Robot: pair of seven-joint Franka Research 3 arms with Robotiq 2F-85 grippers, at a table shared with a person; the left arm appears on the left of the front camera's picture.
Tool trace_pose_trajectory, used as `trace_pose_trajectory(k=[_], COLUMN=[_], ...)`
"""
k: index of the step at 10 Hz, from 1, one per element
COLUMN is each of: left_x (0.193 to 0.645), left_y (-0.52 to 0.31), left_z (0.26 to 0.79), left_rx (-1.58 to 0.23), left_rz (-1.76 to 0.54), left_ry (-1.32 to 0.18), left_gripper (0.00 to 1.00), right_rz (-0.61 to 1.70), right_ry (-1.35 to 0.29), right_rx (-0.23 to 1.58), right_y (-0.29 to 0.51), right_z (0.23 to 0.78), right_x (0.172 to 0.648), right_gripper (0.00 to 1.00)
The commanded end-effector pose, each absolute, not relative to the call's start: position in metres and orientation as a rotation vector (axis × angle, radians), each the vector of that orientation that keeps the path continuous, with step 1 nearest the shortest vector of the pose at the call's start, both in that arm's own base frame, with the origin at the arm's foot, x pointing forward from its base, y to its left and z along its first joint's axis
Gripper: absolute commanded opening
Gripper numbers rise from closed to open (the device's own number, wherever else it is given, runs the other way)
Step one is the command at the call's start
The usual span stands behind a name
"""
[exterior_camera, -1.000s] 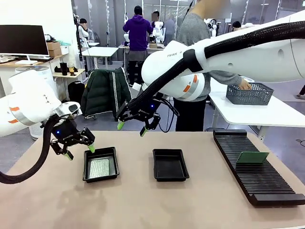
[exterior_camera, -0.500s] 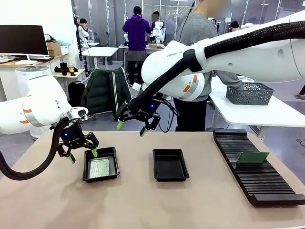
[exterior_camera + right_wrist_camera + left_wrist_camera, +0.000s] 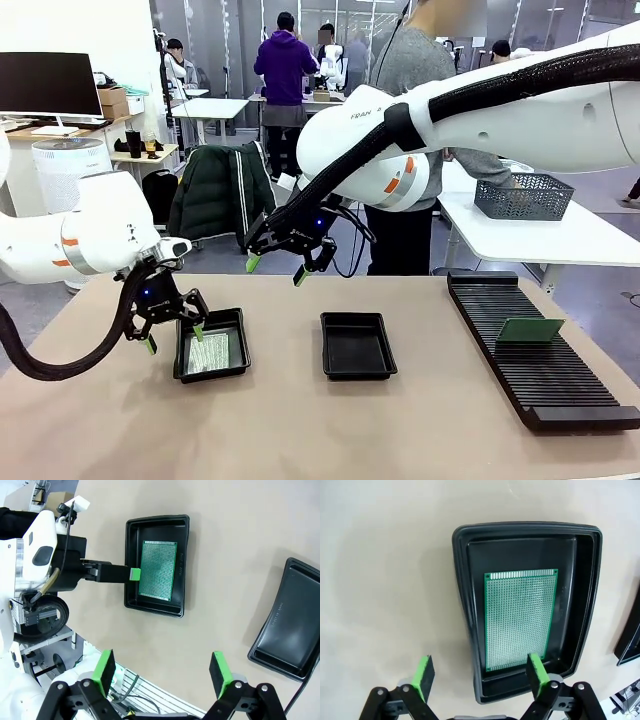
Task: Inspect and transfer BCBs to ESD trays.
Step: Pick up the ESD tray and place it on the left side of the table.
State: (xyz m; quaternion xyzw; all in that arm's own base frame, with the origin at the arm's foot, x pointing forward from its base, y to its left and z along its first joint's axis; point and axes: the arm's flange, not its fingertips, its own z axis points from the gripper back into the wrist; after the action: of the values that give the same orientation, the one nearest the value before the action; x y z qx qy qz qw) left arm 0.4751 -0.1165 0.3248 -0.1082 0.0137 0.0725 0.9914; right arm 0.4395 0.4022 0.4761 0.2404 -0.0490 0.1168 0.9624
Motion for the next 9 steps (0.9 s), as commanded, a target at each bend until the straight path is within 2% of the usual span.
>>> trace_pose_trajectory(k=[1,9], left_x=[0.478,0.476], left_y=[-0.125,-0.127], left_z=[0.323,0.307], left_rx=[-0.209,-0.163], left_rz=[0.172,0.183], left_ry=[-0.006,-0.061], left_gripper=[0.96,0.61], right_rz=[0.23,0.23], right_ry=[-0.098,-0.098], right_rx=[0.484,0.484], right_y=[0.402,0.402], right_z=[0.476,0.476], right_x=[0.439,0.439], right_gripper=[1.0,1.0])
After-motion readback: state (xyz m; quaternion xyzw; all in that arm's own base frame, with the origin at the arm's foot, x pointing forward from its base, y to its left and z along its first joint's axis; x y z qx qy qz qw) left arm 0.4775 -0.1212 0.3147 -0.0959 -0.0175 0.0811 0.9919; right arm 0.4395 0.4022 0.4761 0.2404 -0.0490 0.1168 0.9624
